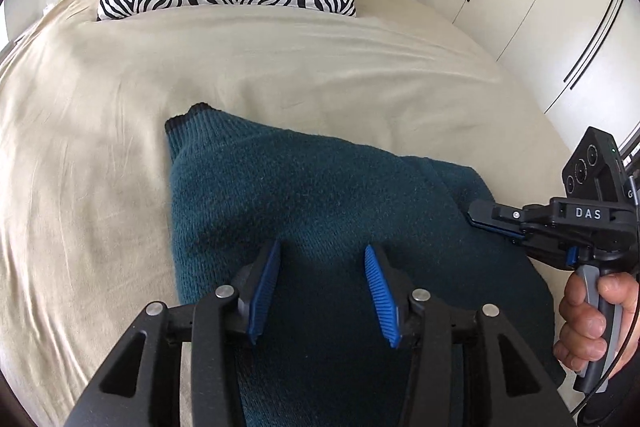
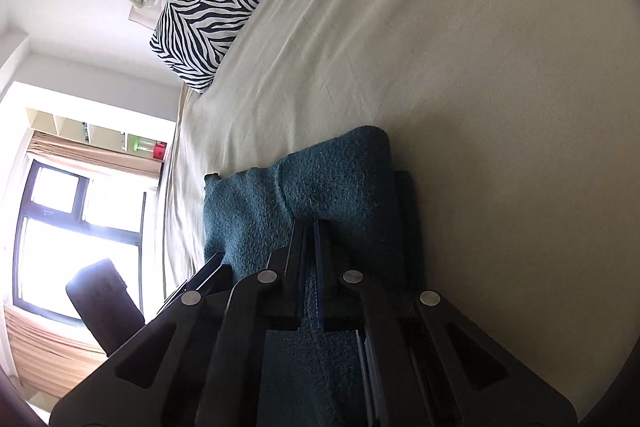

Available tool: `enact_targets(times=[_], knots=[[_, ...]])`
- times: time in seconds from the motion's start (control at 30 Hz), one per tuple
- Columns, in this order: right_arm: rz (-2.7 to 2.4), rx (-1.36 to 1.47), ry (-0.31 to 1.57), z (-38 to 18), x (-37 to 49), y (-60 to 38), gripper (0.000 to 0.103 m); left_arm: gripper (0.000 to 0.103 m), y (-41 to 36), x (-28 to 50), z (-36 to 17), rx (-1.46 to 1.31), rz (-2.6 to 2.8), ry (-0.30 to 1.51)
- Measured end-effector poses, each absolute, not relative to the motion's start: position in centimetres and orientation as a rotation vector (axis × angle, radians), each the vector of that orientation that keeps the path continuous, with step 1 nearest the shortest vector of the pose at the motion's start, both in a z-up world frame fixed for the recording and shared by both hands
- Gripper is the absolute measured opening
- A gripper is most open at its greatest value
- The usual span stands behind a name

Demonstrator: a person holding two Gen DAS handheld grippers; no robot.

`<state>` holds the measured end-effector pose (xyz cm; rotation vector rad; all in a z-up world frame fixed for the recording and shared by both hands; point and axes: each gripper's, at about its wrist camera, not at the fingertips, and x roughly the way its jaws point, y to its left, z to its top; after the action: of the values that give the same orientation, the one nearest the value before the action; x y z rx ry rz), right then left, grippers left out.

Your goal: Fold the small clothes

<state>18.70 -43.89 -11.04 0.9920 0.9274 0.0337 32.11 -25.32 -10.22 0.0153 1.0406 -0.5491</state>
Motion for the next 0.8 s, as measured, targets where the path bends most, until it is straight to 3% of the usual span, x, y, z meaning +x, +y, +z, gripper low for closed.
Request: enact_targets(times=[0.03, 0.23, 0.33, 0.47, 0.67, 0.7, 0.77, 0.8], knots=[[0.027, 0.980, 0.926, -10.3, 18.4, -43.7, 0.007, 0.047, -24.9, 31.6, -9.7, 0.014, -0.541, 1.037], [0.164, 0.859, 0.895, -4.4, 10.1, -39.6, 0.008, 0.043, -23.0, 24.9, -6.3, 0.056, -0.554, 0.942], [0.195, 0.839, 0.928, -5.3, 6.6, -37.3, 0.008, 0.044, -23.4, 22.8, -8.3, 0.134, -0.543, 0.955], [0.160, 0.927, 0.947, -10.3, 4.0, -37.7, 0.007, 0.046, -23.2, 22.4, -9.7, 0.129, -0.550, 0.943], [0.207, 0.888, 0.870, -6.2, 0.9, -36.3, 0.010, 0.046, -21.6, 19.9, -7.1, 0.093, -0.532, 0.896], [0.223, 0.875, 0.875, -6.1, 0.5, -35.8, 0.012, 0.047, -21.8, 19.6, -7.9, 0.112, -0.540, 0.920], [0.181, 0.826, 0.955, -7.7, 0.4, -35.0, 0.042, 0.047, -22.1, 19.3, -9.7, 0.150, -0.541, 0.944], [0.179, 0.829, 0.978, -8.8, 0.5, -34.8, 0.042, 0.047, -21.9, 19.0, -9.6, 0.154, -0.538, 0.934]])
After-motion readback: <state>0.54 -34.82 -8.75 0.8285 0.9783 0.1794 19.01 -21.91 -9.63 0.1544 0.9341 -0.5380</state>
